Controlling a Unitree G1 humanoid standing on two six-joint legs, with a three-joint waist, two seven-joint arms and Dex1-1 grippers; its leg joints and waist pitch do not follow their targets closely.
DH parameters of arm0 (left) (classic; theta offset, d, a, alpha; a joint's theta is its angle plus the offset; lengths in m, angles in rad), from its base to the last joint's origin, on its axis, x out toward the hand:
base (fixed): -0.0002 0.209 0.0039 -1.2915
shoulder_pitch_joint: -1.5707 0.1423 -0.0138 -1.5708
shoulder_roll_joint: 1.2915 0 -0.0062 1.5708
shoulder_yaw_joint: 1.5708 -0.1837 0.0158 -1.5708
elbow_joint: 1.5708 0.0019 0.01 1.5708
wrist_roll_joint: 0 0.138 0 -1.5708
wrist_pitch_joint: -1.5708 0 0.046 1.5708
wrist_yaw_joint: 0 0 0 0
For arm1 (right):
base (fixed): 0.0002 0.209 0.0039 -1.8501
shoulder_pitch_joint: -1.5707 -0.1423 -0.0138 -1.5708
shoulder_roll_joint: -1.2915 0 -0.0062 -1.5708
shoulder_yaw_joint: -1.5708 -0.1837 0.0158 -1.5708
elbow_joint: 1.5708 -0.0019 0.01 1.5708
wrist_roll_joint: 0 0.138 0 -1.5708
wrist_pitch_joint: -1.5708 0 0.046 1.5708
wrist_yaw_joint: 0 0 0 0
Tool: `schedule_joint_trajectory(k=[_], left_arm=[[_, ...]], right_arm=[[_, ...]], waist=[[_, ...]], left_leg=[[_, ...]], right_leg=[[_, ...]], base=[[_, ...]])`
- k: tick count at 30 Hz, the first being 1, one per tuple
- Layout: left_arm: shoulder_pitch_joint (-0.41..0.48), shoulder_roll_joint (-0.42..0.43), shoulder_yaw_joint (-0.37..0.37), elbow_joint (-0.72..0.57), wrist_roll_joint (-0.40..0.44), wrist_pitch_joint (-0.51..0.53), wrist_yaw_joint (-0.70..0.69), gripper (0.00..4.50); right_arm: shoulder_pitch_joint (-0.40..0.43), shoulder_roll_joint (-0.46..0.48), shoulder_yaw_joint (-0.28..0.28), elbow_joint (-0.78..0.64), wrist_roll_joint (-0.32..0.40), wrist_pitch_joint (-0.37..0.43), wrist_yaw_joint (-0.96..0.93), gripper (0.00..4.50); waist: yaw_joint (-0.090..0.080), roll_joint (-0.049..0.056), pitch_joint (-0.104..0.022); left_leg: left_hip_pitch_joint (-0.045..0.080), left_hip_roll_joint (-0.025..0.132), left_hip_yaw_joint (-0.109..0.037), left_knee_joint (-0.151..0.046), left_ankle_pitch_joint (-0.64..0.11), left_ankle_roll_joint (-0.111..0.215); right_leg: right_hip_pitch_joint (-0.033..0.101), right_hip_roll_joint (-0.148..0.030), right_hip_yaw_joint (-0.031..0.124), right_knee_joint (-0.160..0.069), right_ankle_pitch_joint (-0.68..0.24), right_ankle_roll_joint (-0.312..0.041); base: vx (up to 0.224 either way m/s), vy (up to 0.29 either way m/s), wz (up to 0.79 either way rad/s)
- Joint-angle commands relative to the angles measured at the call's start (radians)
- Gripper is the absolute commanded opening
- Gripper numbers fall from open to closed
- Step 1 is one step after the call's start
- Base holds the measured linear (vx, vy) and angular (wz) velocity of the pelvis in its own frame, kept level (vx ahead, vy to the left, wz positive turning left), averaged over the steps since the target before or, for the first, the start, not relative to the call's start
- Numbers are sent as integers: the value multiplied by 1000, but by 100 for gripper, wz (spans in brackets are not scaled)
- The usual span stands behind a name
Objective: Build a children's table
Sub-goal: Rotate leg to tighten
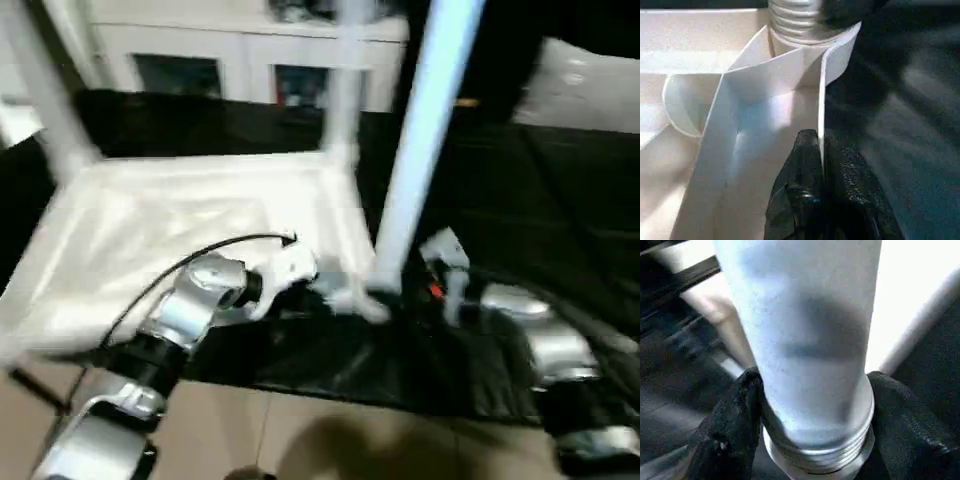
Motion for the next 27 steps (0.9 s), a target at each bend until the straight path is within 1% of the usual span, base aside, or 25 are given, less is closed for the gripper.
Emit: schedule_joint_trajectory(k=[1,2,3,4,6,7,8,9,10,11,12,13,14,17,18,19,20,22,23,24,25,26,27], left_arm=[[6,-70,-30,-48,-31,24,33,0],[2,-97,-22,-51,-27,50,75,0],[-4,-129,-12,-46,-20,76,129,0],[-8,-149,-6,-40,-13,84,165,0],[-16,-182,7,-26,-4,91,226,0],[-18,-201,14,-24,0,98,257,0],[-17,-213,17,-27,-1,103,271,0],[-17,-213,17,-27,-1,103,271,0],[-15,-221,19,-36,2,114,279,0],[-13,-220,15,-43,8,121,283,0],[-13,-212,11,-44,14,118,282,0],[-13,-206,8,-43,19,116,281,0],[-15,-195,6,-37,23,106,278,0],[-19,-154,5,-14,47,72,273,0],[-19,-148,6,-10,48,63,266,0],[-18,-142,8,-7,47,55,260,0],[-18,-126,7,-2,46,38,240,0],[-16,-103,-1,5,48,7,210,0],[-16,-91,-5,9,50,-6,194,0],[-16,-68,-16,19,53,-41,161,0],[-17,-63,-20,21,54,-51,152,0],[-16,-32,-38,29,55,-91,103,0],[-16,-29,-40,30,55,-98,96,0]], right_arm=[[-25,53,30,39,-13,21,-85,277],[-38,83,20,65,-22,13,-150,277],[-53,117,0,90,-22,21,-222,277],[-60,136,-11,103,-23,21,-263,277],[-72,164,-28,123,-27,15,-328,277],[-74,179,-37,127,-29,8,-354,277],[-71,187,-41,120,-24,7,-349,312],[-71,187,-41,120,-24,7,-349,347],[-65,196,-48,108,-24,7,-349,347],[-57,197,-50,93,-24,8,-347,347],[-49,192,-51,81,-26,-1,-340,350],[-45,188,-51,74,-28,-8,-336,370],[-39,178,-52,66,-24,-13,-321,370],[-19,135,-50,38,-8,-42,-255,401],[-13,124,-47,30,-5,-46,-234,401],[-8,114,-44,22,-2,-49,-214,428],[5,83,-29,5,-1,-53,-163,428],[15,43,-15,-5,-9,-67,-104,442],[19,25,-12,-8,-9,-72,-73,442],[21,-9,-8,-14,-8,-82,-20,447],[21,-17,-8,-15,-8,-84,-7,447],[17,-60,-2,-20,4,-92,73,447],[16,-65,-1,-20,4,-94,82,447]], waist=[[-4,-11,-45],[-6,-12,-45],[-12,-10,-45],[-14,-12,-45],[-13,-10,-46],[-14,-8,-48],[-11,-7,-49],[-10,-10,-51],[-8,-9,-52],[-9,-6,-53],[-9,-5,-55],[-6,-6,-55],[-5,-5,-55],[-1,-4,-57],[2,-3,-56],[5,-1,-57],[6,-2,-58],[13,-4,-57],[13,-5,-57],[13,-5,-56],[15,-5,-56],[14,-4,-57],[14,-5,-57]], left_leg=[[18,59,-37,-86,-291,-13],[19,58,-37,-86,-295,-11],[18,58,-35,-85,-286,-11],[19,56,-34,-84,-282,-5],[18,55,-33,-82,-257,4],[17,55,-31,-82,-239,9],[17,55,-32,-81,-228,12],[14,54,-31,-80,-201,24],[13,54,-29,-77,-176,39],[13,54,-28,-76,-171,45],[12,54,-28,-75,-160,55],[13,54,-27,-73,-148,63],[12,54,-27,-74,-148,66],[14,55,-28,-74,-164,66],[14,57,-28,-74,-169,66],[14,57,-28,-74,-167,64],[13,57,-28,-74,-164,64],[14,56,-28,-73,-174,66],[13,57,-27,-73,-176,65],[12,57,-28,-74,-183,62],[13,56,-29,-73,-187,63],[14,58,-28,-74,-191,59],[13,59,-29,-74,-196,61]], right_leg=[[26,-79,39,-94,-339,-179],[25,-78,40,-95,-332,-179],[24,-76,42,-93,-295,-188],[24,-76,42,-95,-286,-191],[26,-76,43,-96,-270,-185],[27,-75,42,-95,-242,-187],[29,-74,42,-93,-224,-187],[33,-73,41,-88,-175,-193],[33,-72,42,-85,-127,-202],[34,-72,42,-82,-109,-207],[36,-72,41,-81,-84,-215],[36,-72,41,-80,-64,-219],[36,-72,40,-80,-64,-220],[39,-73,39,-82,-85,-217],[38,-74,40,-83,-90,-215],[39,-73,40,-82,-88,-213],[40,-73,40,-80,-79,-215],[40,-74,39,-84,-95,-209],[40,-74,40,-83,-100,-208],[40,-75,39,-84,-115,-206],[39,-76,39,-87,-128,-203],[39,-74,39,-84,-127,-205],[41,-73,38,-84,-129,-205]], base=[[0,0,0],[0,0,0],[0,0,0],[0,0,0],[0,0,0],[0,0,0],[0,0,0],[0,0,0],[0,0,0],[0,0,0],[0,0,0],[0,0,0],[0,0,0],[0,0,0],[0,0,0],[0,0,0],[0,0,0],[0,0,0],[0,0,0],[0,0,0],[0,0,0],[0,0,0],[0,0,0]])
